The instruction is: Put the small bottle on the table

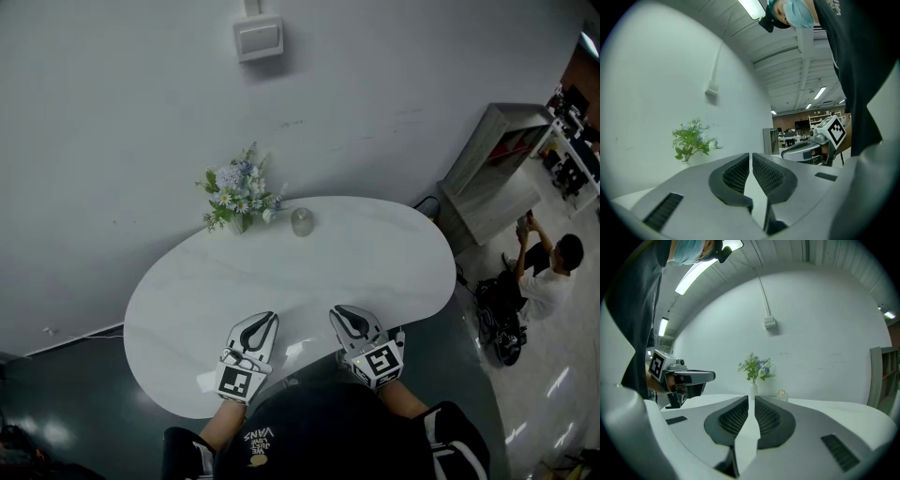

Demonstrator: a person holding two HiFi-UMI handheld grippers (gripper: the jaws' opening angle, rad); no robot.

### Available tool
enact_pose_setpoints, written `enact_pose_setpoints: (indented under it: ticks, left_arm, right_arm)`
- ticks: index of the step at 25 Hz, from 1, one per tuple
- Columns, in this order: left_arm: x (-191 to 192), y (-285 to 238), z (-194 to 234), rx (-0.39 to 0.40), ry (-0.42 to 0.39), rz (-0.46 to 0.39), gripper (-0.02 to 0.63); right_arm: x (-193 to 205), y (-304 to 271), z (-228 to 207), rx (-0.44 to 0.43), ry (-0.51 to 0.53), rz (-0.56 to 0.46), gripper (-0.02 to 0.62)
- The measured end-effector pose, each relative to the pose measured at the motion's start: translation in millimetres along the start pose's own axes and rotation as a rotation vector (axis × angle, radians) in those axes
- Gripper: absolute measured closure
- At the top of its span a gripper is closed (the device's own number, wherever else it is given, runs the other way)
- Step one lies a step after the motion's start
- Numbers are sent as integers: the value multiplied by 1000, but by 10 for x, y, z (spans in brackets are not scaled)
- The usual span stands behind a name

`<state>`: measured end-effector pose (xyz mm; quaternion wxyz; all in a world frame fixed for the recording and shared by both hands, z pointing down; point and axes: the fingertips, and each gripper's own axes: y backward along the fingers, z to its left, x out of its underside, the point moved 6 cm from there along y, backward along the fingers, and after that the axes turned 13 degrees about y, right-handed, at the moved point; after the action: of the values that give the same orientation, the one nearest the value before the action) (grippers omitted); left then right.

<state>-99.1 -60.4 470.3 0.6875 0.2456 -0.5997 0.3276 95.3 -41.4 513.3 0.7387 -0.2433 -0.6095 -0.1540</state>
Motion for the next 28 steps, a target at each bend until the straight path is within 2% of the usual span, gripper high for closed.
enact_pose_setpoints:
  ticks: [8,17,28]
  left_arm:
    - [73,346,69,-64,53,23,583]
    - [121,548,103,-110,72,24,586]
    - [148,585,134,-114,84,37,586]
  right_arm:
    - [11,-71,178,-10,-19,18,531]
    - [55,-114,273,-19,-33,40,538]
    - [68,-136,300,-23,-34,53,543]
